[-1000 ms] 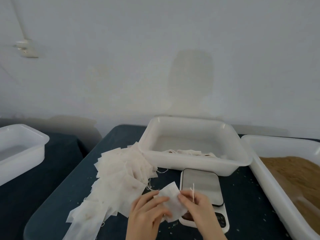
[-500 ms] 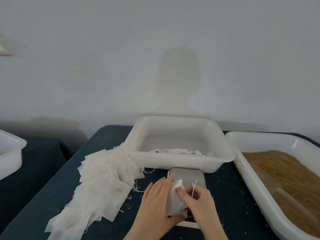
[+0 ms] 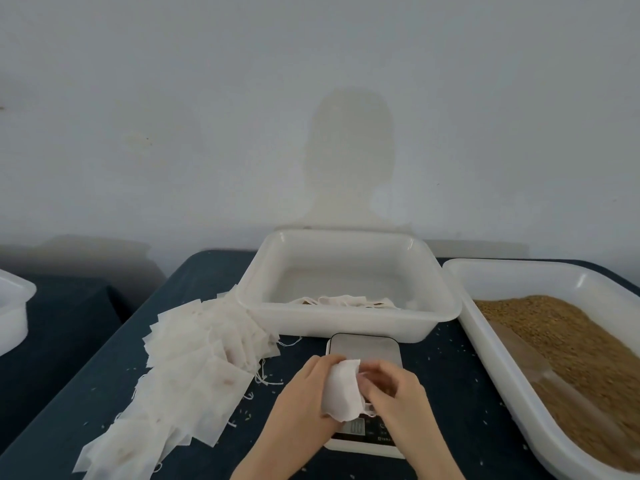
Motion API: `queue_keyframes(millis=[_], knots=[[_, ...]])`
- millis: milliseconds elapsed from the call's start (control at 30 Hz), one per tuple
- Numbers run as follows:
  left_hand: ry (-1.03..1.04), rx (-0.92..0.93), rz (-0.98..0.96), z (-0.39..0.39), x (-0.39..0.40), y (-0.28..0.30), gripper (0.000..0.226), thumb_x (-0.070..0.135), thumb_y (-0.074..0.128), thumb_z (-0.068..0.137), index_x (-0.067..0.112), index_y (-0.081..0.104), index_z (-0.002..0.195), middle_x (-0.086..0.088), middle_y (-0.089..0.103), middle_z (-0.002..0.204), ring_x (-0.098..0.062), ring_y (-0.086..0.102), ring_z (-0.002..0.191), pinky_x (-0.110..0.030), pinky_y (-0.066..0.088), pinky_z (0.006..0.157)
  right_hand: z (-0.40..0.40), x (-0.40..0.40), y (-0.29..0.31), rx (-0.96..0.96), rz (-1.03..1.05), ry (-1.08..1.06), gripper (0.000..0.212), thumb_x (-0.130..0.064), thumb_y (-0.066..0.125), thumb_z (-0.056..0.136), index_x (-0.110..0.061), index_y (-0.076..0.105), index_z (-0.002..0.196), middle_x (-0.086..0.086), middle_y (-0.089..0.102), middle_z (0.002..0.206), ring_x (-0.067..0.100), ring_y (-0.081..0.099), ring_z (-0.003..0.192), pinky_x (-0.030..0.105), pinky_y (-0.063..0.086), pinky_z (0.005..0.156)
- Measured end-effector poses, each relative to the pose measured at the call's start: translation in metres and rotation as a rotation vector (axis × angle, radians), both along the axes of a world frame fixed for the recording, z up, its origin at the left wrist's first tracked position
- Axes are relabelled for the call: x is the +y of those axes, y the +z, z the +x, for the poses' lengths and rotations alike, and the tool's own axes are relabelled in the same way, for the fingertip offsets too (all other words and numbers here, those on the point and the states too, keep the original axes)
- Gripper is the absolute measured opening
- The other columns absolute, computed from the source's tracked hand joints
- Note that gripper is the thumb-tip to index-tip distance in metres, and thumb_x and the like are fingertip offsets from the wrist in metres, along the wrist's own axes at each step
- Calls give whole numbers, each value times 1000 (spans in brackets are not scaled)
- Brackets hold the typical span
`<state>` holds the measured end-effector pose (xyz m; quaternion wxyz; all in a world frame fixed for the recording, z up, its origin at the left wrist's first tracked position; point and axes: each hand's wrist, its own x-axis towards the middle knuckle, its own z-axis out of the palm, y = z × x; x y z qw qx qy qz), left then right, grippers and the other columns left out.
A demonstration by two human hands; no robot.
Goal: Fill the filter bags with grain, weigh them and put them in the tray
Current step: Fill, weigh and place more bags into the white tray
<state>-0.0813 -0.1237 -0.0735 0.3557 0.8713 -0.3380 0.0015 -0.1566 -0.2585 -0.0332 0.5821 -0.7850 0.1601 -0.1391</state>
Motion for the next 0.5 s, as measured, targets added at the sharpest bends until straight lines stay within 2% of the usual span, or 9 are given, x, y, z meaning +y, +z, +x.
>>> queue_keyframes(millis=[67, 133, 233, 333, 433, 500], knots=[[18, -53, 33, 1, 0, 0, 60, 35, 61, 70, 49, 36, 122, 34, 36, 108, 6, 46, 95, -8, 37, 76, -3, 2, 1, -72, -205, -90, 29, -8, 70, 82, -35, 59, 78, -17, 68, 82, 0, 64, 77, 23, 56, 66], [34, -81, 58, 2, -1, 2, 62, 34, 60, 71, 47, 34, 126, 33, 33, 105, 5, 44, 94, -12, 34, 78, -4, 1, 2, -138, -380, -82, 37, -7, 70, 79, -39, 53, 69, -25, 63, 92, -2, 60, 88, 20, 54, 67], [43, -102, 62, 4, -2, 7, 60, 38, 55, 71, 42, 36, 128, 28, 37, 110, 3, 45, 95, -16, 36, 82, -2, -4, 1, -95, -493, 5, 36, -13, 67, 84, -44, 57, 71, -35, 58, 99, -3, 56, 98, 14, 48, 76], [43, -128, 79, 5, -3, 8, 59, 38, 57, 73, 42, 37, 129, 28, 38, 112, 3, 43, 93, -16, 33, 84, 2, -10, 0, -13, -448, 138, 28, -16, 56, 94, -42, 66, 88, -37, 52, 108, -7, 54, 102, 14, 48, 82], [40, -139, 80, 6, -4, 8, 58, 43, 49, 72, 41, 38, 129, 27, 40, 112, 3, 43, 93, -15, 33, 84, 2, -13, 4, -63, -320, 172, 30, -16, 53, 95, -43, 65, 87, -33, 57, 106, -8, 53, 103, 12, 44, 82], [36, -154, 82, 6, -5, 9, 59, 45, 44, 70, 42, 38, 129, 24, 43, 111, 2, 45, 94, -16, 35, 85, 3, -15, 6, -85, -333, 174, 30, -13, 55, 94, -41, 65, 85, -31, 56, 107, -8, 52, 105, 9, 41, 83]])
